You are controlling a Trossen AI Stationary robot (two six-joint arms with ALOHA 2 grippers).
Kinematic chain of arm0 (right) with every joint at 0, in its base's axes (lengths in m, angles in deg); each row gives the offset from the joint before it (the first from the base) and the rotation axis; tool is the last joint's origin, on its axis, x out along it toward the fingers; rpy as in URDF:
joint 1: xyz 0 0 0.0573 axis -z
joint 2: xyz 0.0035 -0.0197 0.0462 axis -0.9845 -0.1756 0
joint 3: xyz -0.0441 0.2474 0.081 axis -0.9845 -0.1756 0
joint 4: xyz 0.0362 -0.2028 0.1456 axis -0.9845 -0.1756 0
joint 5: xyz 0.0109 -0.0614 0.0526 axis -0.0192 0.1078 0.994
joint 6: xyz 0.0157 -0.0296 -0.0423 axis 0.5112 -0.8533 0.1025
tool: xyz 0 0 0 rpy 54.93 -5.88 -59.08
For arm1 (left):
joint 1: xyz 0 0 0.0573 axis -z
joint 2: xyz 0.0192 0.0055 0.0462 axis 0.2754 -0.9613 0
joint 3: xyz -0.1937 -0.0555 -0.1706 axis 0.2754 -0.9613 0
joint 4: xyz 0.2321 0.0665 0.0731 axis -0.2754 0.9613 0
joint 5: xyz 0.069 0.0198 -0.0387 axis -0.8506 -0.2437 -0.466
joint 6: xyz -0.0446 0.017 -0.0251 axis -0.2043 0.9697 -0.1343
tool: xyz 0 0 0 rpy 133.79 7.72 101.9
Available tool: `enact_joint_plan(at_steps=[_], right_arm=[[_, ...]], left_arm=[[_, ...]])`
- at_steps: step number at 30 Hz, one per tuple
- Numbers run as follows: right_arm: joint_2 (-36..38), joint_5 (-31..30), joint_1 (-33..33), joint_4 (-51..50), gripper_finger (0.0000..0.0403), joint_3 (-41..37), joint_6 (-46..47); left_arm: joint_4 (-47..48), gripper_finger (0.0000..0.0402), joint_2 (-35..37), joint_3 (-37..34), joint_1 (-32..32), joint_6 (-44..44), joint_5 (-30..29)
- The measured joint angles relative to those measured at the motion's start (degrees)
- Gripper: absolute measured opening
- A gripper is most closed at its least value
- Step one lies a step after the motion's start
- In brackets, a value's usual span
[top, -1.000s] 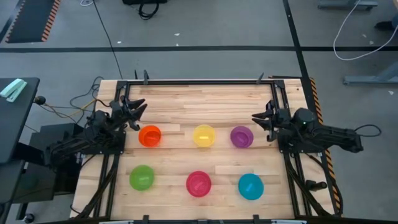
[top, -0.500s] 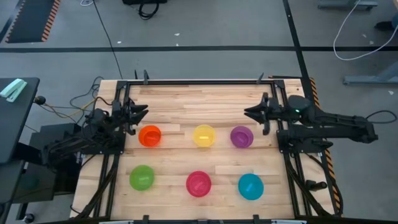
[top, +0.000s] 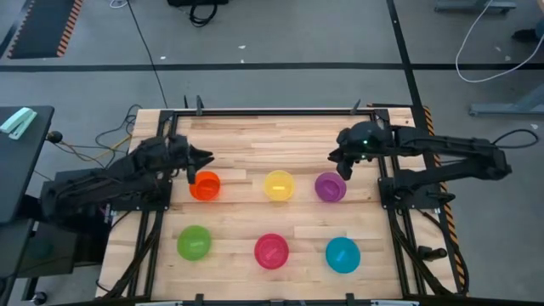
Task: Nest bowls inside each other
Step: Stack the violet bowl onto the yellow bowl
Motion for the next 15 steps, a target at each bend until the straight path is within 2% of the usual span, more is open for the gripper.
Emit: enact_joint_plan(at_steps=[5,11,15], right_arm=[[-2.0,-0.3,0.0,-6.9,0.0081,-0.3,4.1],[-3.6,-5.0,0.0,-12.5,0.0081,-0.7,8.2],[-4.5,-5.6,0.0,-14.5,0.0081,-0.7,9.9]], left_arm=[[5.5,0.0111,-5.1,1.8,0.0,-0.1,0.0],[6.2,0.0111,-9.0,2.1,0.0,-0.1,-0.6],[6.2,0.0111,-10.3,2.1,0.0,0.0,-2.0]])
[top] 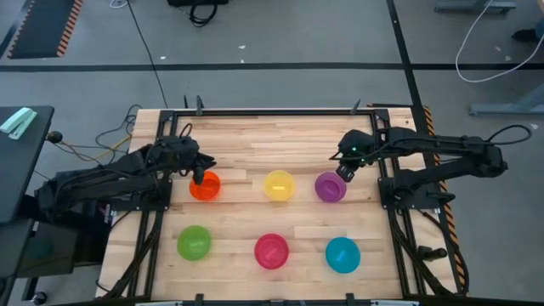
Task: Nest bowls inside each other
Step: Stack the violet bowl onto the yellow bowl
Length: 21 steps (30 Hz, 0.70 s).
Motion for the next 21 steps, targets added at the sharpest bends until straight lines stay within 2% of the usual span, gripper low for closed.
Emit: enact_joint_plan(at_steps=[12,17,21], right_arm=[[-5.0,0.5,0.0,1.0,0.0081,-6.9,2.7],[-7.9,4.5,-0.1,4.1,0.0081,-9.9,4.5],[-10.1,4.7,0.0,7.0,0.0081,-11.1,4.2]], left_arm=[[0.0,0.0115,0.1,0.0,0.0,1.4,-0.4],[0.9,0.0110,0.1,0.0,0.0,1.4,-0.4],[1.1,0.0112,0.1,0.0,0.0,1.4,-0.4]])
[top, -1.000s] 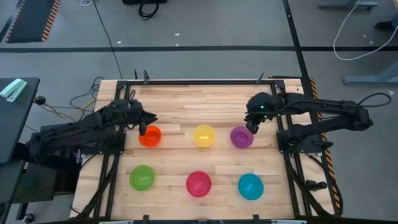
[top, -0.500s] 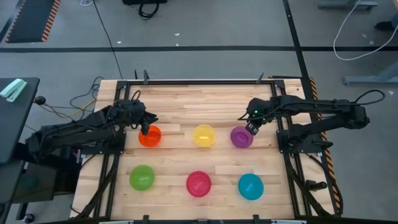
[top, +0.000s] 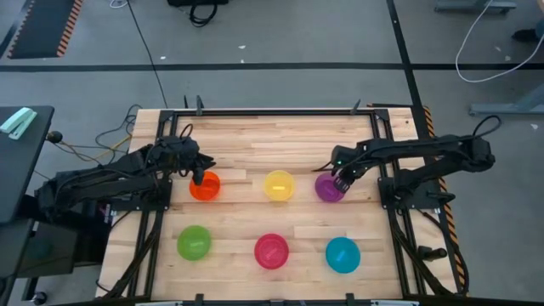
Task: Nest bowls inside each other
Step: Stack the violet bowl onto the yellow bowl
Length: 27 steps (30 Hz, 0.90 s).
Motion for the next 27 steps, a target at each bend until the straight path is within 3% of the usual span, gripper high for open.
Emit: enact_joint_plan(at_steps=[20,27], right_arm=[[-11.0,1.7,0.0,6.8,0.0081,-0.2,-2.0],[-11.0,1.7,0.0,9.0,0.0030,0.0,-2.0]], left_arm=[[0.8,0.0111,0.0,0.0,0.0,-0.1,0.0],[1.2,0.0112,0.0,0.0,0.0,-0.1,0.0]])
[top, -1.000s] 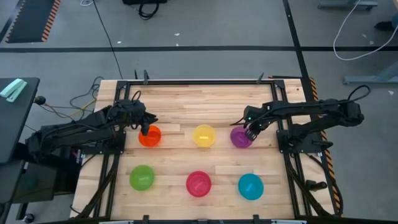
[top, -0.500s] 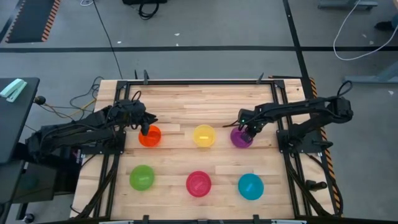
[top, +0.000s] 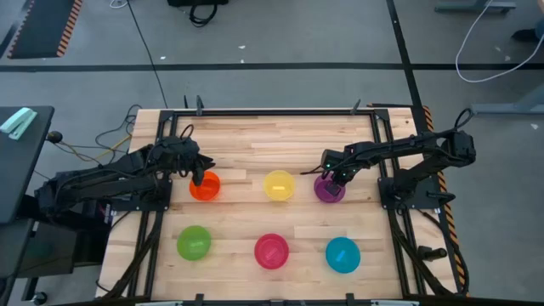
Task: Nest bowls inside each other
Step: Stack the violet bowl onto the yellow bowl
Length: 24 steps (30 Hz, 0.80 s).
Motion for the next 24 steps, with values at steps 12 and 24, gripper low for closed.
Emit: enact_joint_plan(at_steps=[12,24], right_arm=[[0.1,0.1,0.0,0.1,0.0006,0.3,-0.9],[0.1,0.0,0.0,0.1,0.0003,0.3,-2.5]], left_arm=[[0.0,0.0105,0.0,0.0,0.0,0.0,0.0],[0.0,0.0099,0.0,0.0,0.0,0.1,0.0]])
